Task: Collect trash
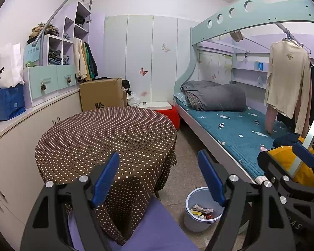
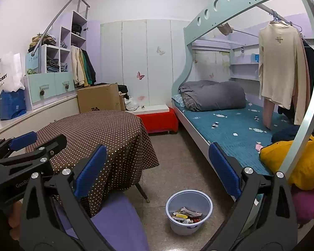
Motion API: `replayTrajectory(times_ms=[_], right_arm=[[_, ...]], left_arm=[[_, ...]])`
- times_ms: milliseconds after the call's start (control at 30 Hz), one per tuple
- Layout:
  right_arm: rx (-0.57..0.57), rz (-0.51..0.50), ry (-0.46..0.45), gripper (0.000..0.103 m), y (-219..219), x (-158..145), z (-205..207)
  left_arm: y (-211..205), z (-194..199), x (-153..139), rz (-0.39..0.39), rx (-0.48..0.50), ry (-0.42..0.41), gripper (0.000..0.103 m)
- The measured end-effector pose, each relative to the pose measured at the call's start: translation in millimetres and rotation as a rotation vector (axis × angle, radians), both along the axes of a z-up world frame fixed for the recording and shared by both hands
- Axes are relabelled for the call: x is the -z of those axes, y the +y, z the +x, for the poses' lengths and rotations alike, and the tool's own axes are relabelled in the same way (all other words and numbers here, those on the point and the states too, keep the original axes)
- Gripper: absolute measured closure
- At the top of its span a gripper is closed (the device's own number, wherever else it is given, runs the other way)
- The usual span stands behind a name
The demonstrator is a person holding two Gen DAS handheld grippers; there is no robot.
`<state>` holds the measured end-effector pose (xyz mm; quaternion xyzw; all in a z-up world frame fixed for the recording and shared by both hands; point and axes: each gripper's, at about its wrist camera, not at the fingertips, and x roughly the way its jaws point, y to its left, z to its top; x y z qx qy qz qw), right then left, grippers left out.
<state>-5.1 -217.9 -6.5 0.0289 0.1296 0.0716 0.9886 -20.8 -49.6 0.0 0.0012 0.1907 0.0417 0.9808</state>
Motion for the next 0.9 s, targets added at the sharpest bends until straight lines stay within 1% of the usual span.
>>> replayTrajectory(times_ms=[467, 900], right_arm=[[0.004, -0.005, -0.001, 0.007, 0.0, -0.7, 0.6], [-0.016, 0.012, 0.014, 0.007, -1.0, 1.0, 2.3]], left_arm=[[0.0, 1.0, -1.0, 0.006, -0.006, 0.005, 0.027], [2.0, 1.4, -1.7, 0.006, -0.007, 0.001, 0.027]])
